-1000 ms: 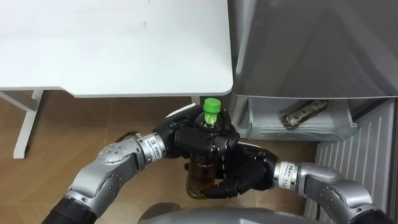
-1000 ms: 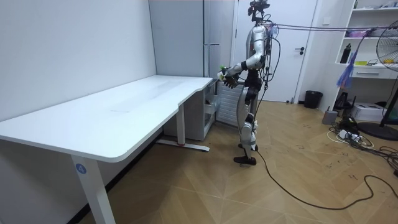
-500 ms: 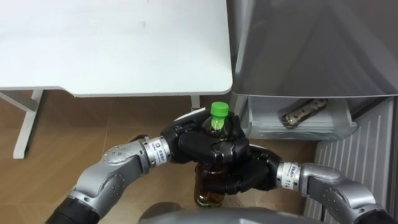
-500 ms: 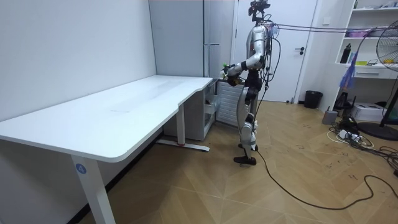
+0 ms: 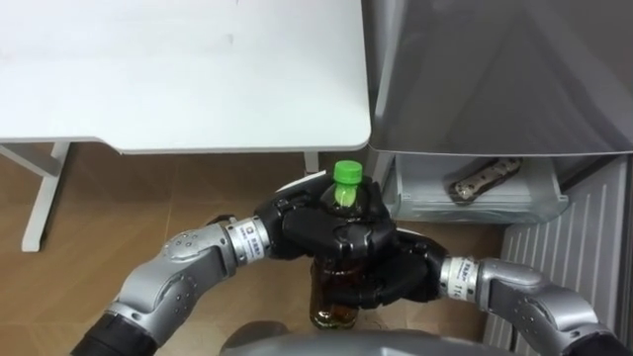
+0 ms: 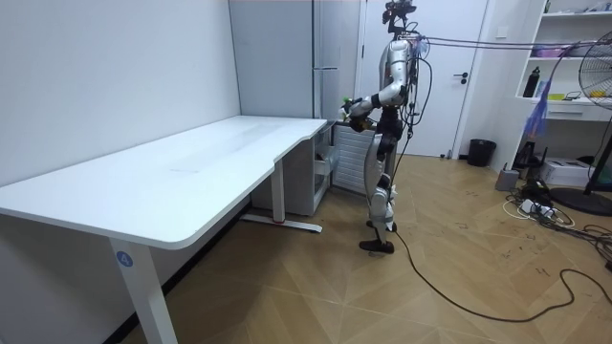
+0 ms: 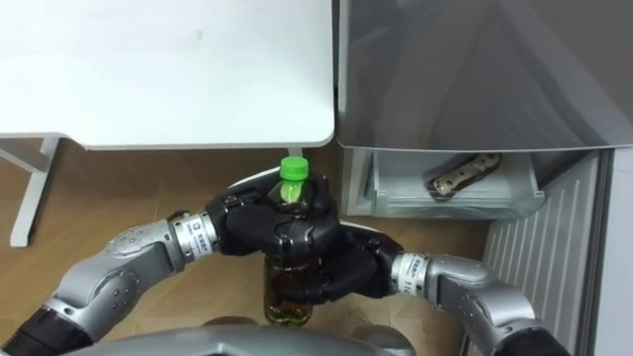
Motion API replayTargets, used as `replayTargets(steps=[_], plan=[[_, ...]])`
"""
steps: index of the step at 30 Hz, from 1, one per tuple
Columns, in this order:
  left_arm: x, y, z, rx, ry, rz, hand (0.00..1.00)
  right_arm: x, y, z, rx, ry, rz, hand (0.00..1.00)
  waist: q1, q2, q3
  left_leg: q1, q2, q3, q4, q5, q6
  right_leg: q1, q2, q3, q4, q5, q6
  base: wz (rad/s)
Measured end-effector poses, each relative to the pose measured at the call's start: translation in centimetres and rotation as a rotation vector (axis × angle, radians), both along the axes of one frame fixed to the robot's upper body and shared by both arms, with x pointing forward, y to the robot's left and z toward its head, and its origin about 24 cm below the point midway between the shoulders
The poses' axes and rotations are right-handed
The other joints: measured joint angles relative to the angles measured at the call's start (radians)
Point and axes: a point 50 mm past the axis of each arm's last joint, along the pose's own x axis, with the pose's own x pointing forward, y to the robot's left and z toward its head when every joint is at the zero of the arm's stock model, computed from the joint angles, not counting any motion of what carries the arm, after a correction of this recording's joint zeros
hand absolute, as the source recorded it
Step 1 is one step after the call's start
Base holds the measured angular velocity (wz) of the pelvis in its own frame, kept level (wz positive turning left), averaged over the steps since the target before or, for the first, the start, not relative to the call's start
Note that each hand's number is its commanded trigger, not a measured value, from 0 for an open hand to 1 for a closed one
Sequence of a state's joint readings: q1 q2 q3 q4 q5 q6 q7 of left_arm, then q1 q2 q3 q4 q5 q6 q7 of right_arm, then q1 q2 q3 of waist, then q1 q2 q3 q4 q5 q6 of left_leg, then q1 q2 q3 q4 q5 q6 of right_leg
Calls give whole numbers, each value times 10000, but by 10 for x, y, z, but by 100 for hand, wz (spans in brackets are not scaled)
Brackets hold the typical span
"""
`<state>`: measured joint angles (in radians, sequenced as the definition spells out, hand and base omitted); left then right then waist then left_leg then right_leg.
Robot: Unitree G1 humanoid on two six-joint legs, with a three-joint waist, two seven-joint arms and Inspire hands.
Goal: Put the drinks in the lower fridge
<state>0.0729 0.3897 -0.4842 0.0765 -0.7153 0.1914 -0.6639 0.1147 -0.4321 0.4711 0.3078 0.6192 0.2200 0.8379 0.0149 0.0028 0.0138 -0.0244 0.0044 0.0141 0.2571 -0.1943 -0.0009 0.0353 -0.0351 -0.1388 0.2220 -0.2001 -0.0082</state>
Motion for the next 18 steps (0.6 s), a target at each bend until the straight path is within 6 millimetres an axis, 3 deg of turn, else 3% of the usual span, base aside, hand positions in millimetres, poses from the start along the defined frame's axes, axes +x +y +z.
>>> replayTargets(steps=[9, 18], plan=[[9, 7, 5, 633, -536, -52, 0, -4, 2, 0, 268, 110, 347, 100, 112, -25, -7, 45, 2, 79, -37, 1, 2, 5, 3, 97, -3, 1, 2, -2], [25, 11, 40, 522, -2372, 811, 0, -5, 3, 0, 269, 36, 365, 100, 244, -116, -11, 144, 12, 88, -49, 0, 1, 54, 9, 83, -9, -1, 2, 0]])
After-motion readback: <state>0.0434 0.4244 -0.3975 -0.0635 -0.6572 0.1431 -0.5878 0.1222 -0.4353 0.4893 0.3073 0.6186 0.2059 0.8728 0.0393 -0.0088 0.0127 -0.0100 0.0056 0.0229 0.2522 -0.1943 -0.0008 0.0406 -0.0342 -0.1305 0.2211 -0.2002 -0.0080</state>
